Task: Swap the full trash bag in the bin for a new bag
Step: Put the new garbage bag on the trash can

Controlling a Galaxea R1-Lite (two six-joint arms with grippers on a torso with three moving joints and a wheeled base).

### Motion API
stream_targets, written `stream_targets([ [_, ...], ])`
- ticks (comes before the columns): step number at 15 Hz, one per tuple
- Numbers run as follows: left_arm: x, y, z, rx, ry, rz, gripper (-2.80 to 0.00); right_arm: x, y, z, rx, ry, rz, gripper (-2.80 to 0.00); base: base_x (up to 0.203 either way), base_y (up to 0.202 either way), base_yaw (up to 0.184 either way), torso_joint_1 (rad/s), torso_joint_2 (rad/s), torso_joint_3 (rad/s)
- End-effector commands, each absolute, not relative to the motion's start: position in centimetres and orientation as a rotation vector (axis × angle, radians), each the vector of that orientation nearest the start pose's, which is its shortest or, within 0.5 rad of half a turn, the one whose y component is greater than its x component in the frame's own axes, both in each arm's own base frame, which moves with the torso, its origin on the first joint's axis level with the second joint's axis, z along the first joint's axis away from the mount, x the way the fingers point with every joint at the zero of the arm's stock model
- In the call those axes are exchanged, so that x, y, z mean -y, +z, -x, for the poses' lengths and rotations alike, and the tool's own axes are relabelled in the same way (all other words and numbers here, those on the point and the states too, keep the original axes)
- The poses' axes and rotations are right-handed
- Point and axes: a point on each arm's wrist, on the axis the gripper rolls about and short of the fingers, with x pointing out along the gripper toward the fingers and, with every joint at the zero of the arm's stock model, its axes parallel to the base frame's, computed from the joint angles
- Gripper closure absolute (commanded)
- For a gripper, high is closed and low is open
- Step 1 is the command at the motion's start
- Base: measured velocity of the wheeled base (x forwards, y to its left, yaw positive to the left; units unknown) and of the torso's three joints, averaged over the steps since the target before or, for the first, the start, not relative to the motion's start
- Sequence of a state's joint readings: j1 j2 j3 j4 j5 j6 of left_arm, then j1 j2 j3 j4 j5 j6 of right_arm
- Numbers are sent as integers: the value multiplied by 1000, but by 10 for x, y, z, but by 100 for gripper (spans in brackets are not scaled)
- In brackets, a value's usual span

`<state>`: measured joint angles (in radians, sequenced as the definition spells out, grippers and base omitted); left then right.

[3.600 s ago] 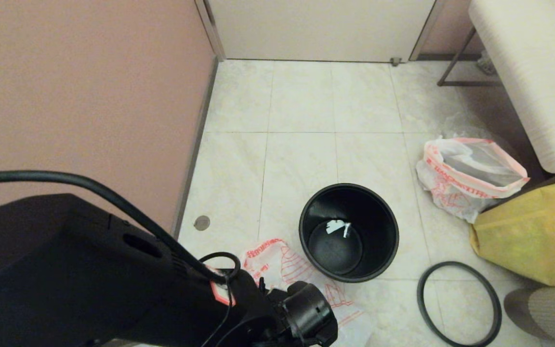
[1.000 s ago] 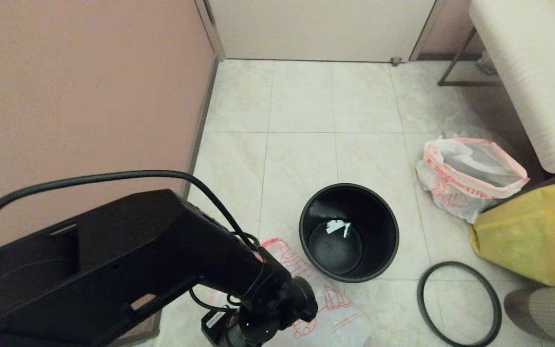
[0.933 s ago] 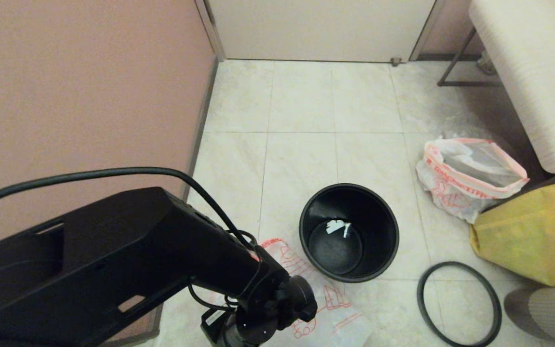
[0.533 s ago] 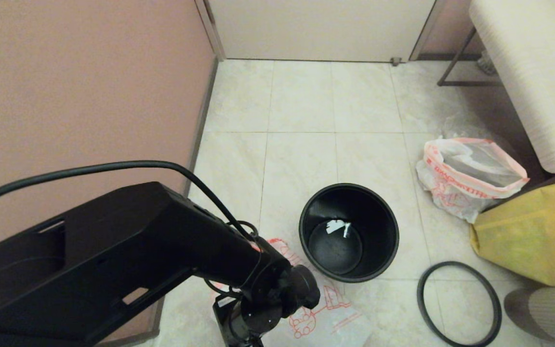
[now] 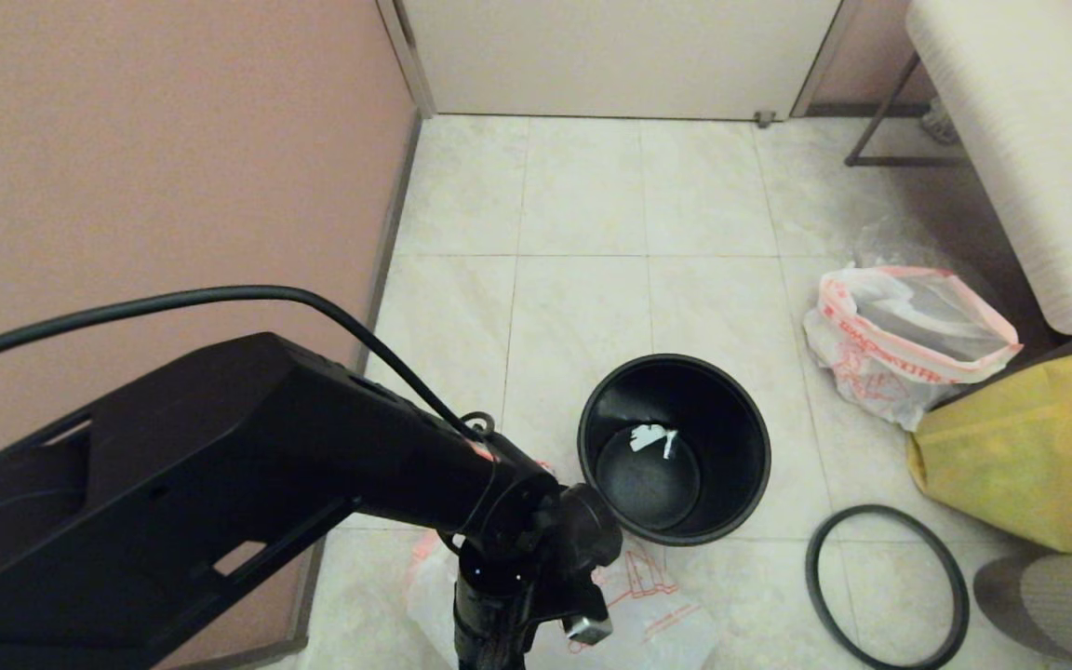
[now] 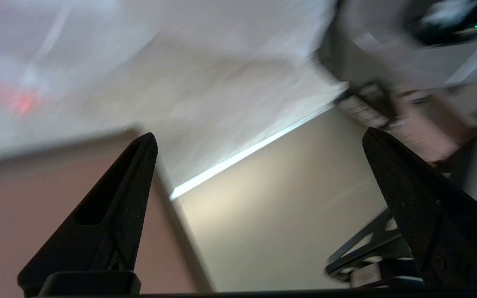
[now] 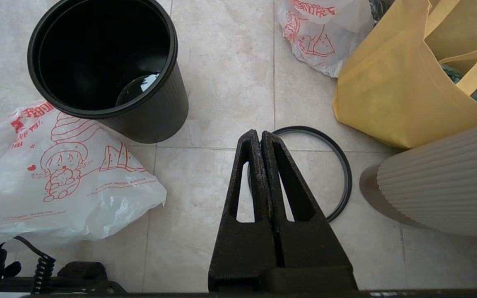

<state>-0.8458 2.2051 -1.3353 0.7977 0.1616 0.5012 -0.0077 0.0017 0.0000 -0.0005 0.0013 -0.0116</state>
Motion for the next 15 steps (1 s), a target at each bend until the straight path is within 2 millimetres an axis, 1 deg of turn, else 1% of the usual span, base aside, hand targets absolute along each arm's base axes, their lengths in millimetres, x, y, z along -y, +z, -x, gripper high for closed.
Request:
stream_targets([
  [1,250,54,-231,-1388,-1047,-1127,-280,0,76,23,0,-6,12,0,0,0,0,0,0,0],
  [2,245,55,-235,-1381,-1170,-1095,-280,0,76,23,0,-6,12,0,0,0,0,0,0,0],
  [3,241,52,-239,-1395,-1229,-1071,-280,0,76,23,-3,-6,12,0,0,0,0,0,0,0],
  [5,239,38,-251,-1436,-1191,-1071,-280,0,76,23,0,-6,12,0,0,0,0,0,0,0],
  [7,240,37,-260,-1424,-1181,-1056,-280,0,76,23,-1,-6,12,0,0,0,0,0,0,0],
  [9,240,40,-271,-1395,-1176,-1047,-280,0,76,23,0,-6,12,0,0,0,0,0,0,0],
  [12,247,29,-281,-1384,-1193,-1061,-280,0,76,23,-2,-6,12,0,0,0,0,0,0,0],
  [13,250,22,-285,-1390,-1199,-1057,-280,0,76,23,0,-6,12,0,0,0,0,0,0,0],
  [14,251,16,-289,-1395,-1209,-1039,-280,0,76,23,-2,-6,12,0,0,0,0,0,0,0],
  [15,252,16,-291,-1391,-1246,-983,-280,0,76,23,0,-6,12,0,0,0,0,0,0,0],
])
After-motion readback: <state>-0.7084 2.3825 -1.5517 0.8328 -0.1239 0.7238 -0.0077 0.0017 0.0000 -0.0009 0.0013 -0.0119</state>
